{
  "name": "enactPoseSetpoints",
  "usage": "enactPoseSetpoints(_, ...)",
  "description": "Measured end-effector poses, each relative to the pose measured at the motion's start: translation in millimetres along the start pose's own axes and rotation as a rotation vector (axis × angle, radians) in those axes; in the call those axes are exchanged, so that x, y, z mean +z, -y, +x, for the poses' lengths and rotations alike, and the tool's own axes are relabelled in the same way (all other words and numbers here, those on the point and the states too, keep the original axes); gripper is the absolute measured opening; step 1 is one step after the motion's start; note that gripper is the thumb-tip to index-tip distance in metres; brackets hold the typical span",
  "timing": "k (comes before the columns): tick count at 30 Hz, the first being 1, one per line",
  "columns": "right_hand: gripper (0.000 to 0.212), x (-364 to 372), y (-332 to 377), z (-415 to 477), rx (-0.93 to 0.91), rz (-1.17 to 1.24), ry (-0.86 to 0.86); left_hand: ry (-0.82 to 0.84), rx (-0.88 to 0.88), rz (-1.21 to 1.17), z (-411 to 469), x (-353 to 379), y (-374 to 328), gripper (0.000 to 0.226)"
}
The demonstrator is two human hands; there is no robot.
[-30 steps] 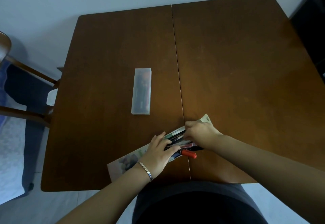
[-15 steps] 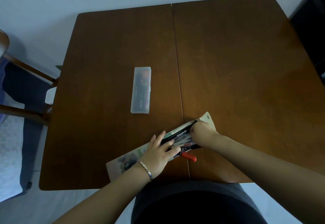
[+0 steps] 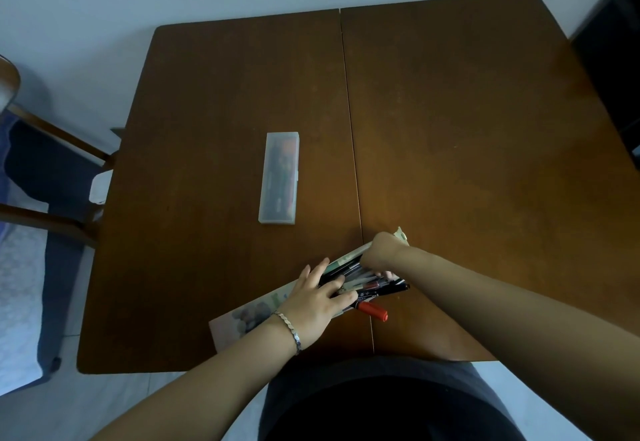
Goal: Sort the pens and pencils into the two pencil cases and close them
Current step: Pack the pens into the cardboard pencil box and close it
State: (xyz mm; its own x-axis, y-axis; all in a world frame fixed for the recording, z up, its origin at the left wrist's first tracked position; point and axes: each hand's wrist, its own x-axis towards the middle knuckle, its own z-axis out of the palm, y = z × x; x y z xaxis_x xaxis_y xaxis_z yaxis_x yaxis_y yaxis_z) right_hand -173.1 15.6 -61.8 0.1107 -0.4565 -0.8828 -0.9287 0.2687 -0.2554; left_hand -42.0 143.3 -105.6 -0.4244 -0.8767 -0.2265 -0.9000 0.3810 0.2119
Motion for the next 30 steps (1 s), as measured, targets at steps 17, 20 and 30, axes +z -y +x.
enactPoseSetpoints(17, 0.029, -0.1, 4.5, -5.9, 0.098, 0.175, 0.149, 0.022, 0.033, 0.015, -4.9, -5.1, -2.6, 0.076)
enactPoseSetpoints(20, 0.029, 8.5, 8.1, -4.8, 0.008, 0.023, 0.036, 0.037, 0.030, 0.040, -3.8, -6.5, -2.8, 0.075)
enactPoseSetpoints(30, 0.019, -9.7, -10.9, 1.1, -0.301, -0.508, -0.200, -0.002, 0.001, -0.026, -5.2, 1.8, -0.5, 0.071)
